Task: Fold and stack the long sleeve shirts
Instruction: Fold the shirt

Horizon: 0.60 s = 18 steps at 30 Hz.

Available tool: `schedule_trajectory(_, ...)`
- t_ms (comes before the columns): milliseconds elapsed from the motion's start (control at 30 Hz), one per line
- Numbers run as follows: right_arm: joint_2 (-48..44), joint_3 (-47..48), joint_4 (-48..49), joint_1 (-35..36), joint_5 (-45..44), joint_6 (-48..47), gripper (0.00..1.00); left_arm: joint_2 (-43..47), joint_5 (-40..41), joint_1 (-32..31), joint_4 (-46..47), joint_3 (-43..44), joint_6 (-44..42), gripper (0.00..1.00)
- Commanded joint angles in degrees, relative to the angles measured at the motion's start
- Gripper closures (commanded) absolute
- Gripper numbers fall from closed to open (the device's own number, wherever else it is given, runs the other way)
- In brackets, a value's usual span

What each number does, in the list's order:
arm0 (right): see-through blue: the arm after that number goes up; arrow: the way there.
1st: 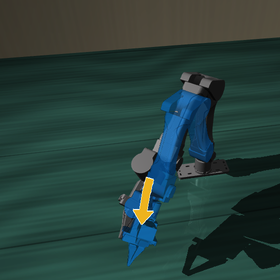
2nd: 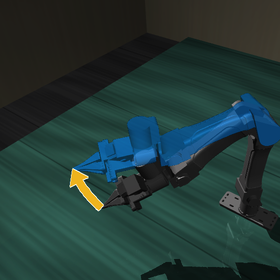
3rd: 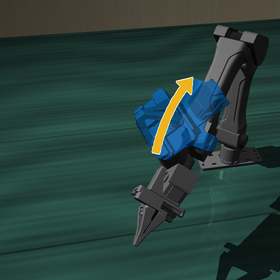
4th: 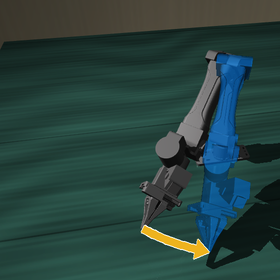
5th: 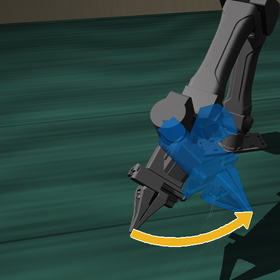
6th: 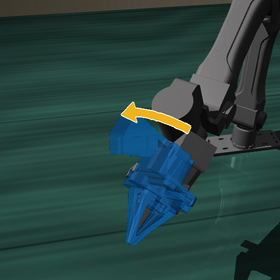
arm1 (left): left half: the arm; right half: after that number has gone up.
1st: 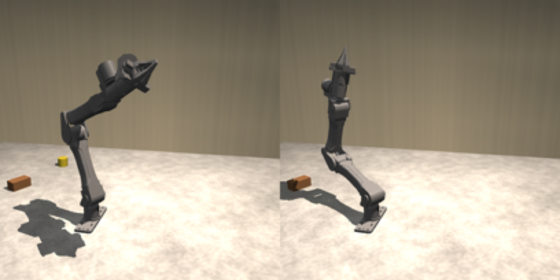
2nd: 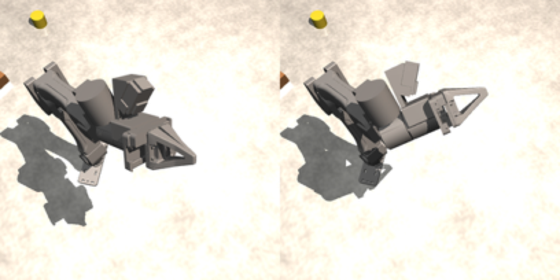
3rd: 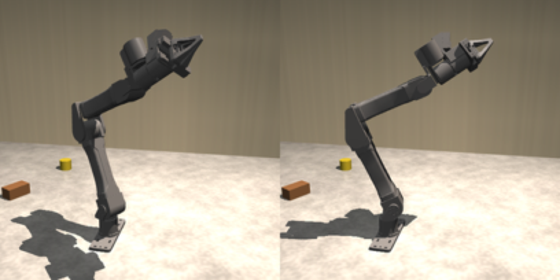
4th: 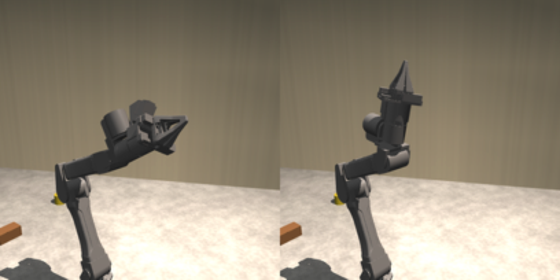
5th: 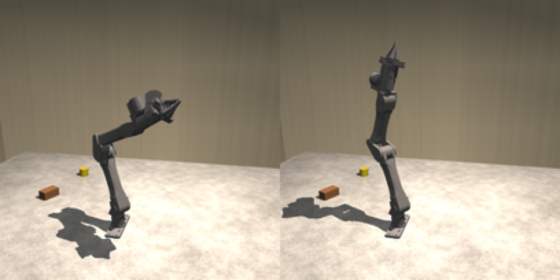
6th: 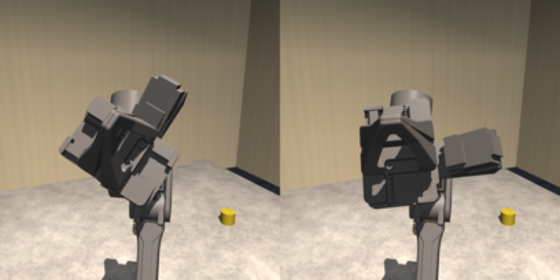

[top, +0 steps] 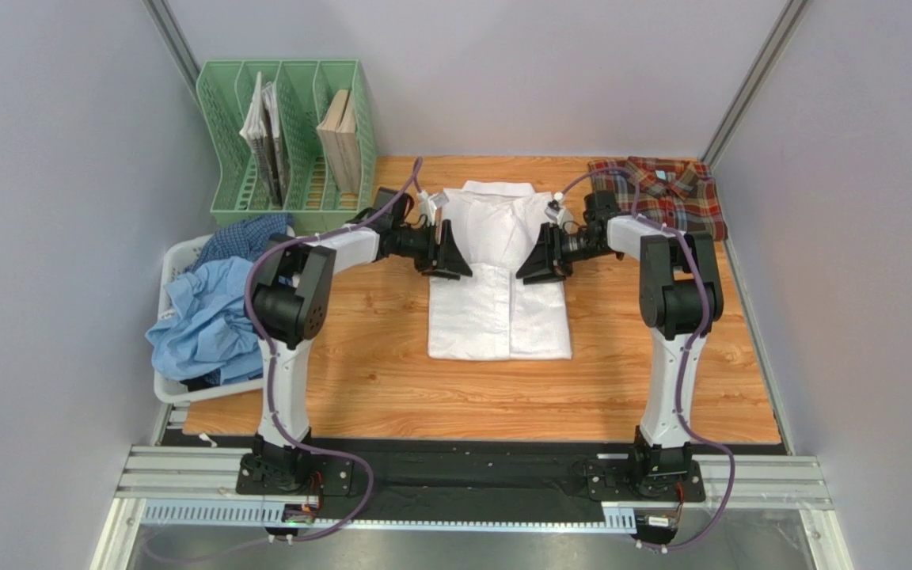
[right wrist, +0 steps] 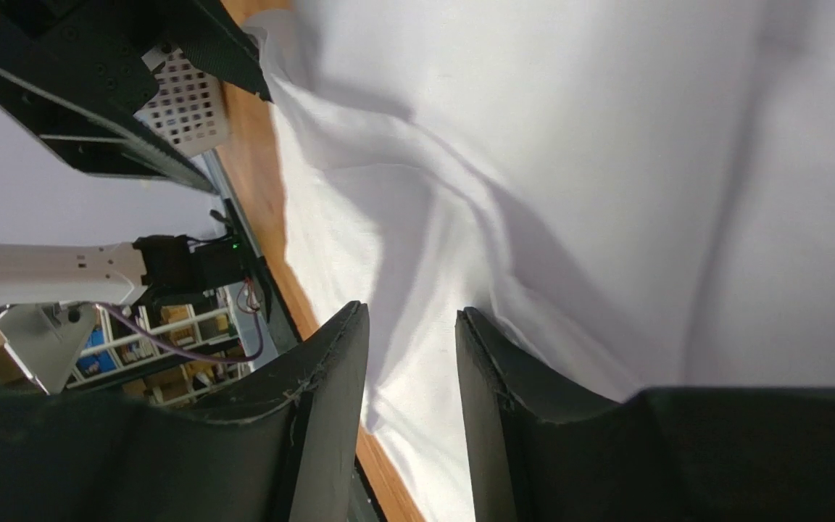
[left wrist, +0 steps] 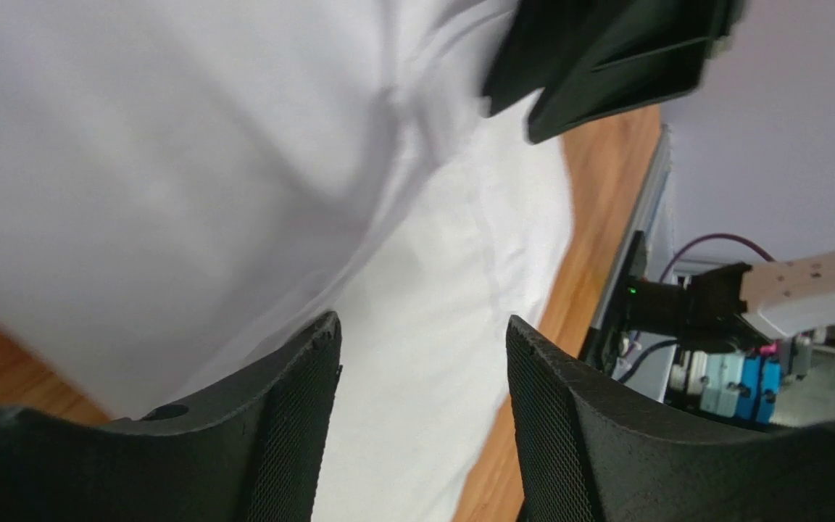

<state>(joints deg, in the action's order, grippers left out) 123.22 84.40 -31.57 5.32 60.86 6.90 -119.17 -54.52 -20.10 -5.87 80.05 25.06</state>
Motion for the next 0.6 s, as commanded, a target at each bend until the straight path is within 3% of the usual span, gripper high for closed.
schedule_trajectory(0,2.81,0.77,1.95,-1.1,-6.01,1.28,0.6,-5.1,7.84,3.04,-6.34,1.78,0.52,0.38)
schedule_trajectory(133,5.8,-0.46,-2.96,-1.63,-8.83,0.05,0.6,-1.96,9.52,5.59,-6.08,-3.65,0.69,0.42)
schedule_trajectory(267,0.73,-9.94,0.1,0.39,-6.39,0.05,0.58,5.6,7.43,5.77,-4.61,-10.43,-1.32,0.43)
schedule_trajectory(333,-2.27,-14.34,2.47,0.48,-4.53,1.8,0.52,11.56,5.05,5.77,-1.01,-14.89,-1.68,0.35)
schedule_trajectory(433,-10.43,-13.65,-0.75,-0.66,-3.12,-0.04,0.42,20.25,0.83,5.77,1.73,-18.51,-3.79,0.23)
schedule_trajectory(567,-22.12,-16.71,-5.08,-1.45,-1.11,-1.19,0.37,28.2,-4.52,3.58,0.08,-23.61,-4.32,0.19)
